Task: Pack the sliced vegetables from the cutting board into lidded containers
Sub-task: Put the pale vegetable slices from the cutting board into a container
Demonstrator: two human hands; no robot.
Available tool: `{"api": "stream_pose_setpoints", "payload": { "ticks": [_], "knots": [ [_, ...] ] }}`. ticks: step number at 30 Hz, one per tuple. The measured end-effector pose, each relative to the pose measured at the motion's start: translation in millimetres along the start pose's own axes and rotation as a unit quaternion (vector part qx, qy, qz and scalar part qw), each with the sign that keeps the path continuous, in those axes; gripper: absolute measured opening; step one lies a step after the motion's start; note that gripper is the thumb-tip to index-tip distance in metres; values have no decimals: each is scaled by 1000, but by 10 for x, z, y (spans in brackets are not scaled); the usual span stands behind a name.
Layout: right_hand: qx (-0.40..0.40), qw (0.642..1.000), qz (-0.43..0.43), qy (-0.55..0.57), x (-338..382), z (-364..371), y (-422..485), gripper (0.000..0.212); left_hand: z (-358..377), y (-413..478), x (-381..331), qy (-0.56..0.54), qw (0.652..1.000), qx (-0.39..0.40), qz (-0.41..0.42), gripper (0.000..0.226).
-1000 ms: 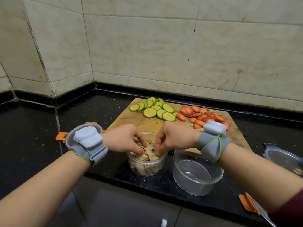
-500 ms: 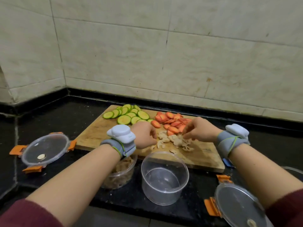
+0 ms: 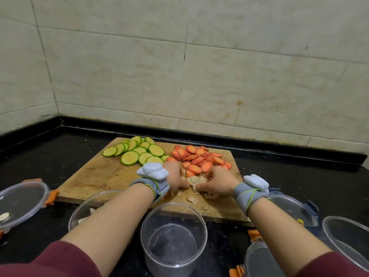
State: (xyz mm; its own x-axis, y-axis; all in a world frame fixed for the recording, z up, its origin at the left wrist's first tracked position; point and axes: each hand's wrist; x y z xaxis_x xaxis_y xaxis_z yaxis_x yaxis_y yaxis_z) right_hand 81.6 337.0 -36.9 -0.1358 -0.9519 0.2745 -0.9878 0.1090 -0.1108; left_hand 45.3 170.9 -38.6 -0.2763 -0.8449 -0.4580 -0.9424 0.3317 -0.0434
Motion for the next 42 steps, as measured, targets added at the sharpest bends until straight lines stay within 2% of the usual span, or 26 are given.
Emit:
{"api": "stream_pose_setpoints", "payload": {
  "ticks": [5,9,14,18,20,24,27,30,35,38,42],
  "knots": [
    [13,998,8,63,-18,3,15,53,-19,5,-51,-30,1000,0,-3,32],
    [3,993,-28,112,6,14,-6,40,12,-22,-60,-52,998,-27,-4,38],
    [-25,990,-45,132,19,70,0,38,52,-57,-37,-62,995,-66,33,34],
    [-67,984,-62,153,1,32,-16,13,-51,-136,14,-103,989,-98,34,31],
    [-72,975,-64,200,33,-29,-55,9,-137,-163,54,-143,983,-108,27,30],
    [-49,959,-74,268,197,-143,-196,14,-353,-297,225,-271,957,-107,5,31],
    [-33,944,-105,312,415,-194,-338,14,-553,-502,376,-378,920,-108,4,33],
    [-17,928,-129,349,632,-227,-429,13,-735,-701,507,-435,890,-135,8,32],
    [40,925,-179,332,1132,-143,-598,26,-912,-1058,857,-445,881,-161,-2,28],
    [64,937,-190,287,1348,-51,-655,34,-897,-1227,985,-442,883,-159,-10,29],
    [66,957,-212,185,1540,127,-717,30,-787,-1415,1162,-379,913,-150,-27,31]
  ]
}}
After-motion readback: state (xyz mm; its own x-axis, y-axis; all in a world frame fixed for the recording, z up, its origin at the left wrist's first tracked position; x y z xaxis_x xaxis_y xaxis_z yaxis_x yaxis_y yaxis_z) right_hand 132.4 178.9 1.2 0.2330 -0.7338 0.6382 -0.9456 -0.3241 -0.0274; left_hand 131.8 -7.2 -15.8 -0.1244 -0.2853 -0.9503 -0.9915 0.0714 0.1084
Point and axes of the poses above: each hand's wrist, its own y-axis towards the middle knuckle, its own z-axis out of the palm, x = y × z, and after that the axes turned 7 degrees about -y, right-handed
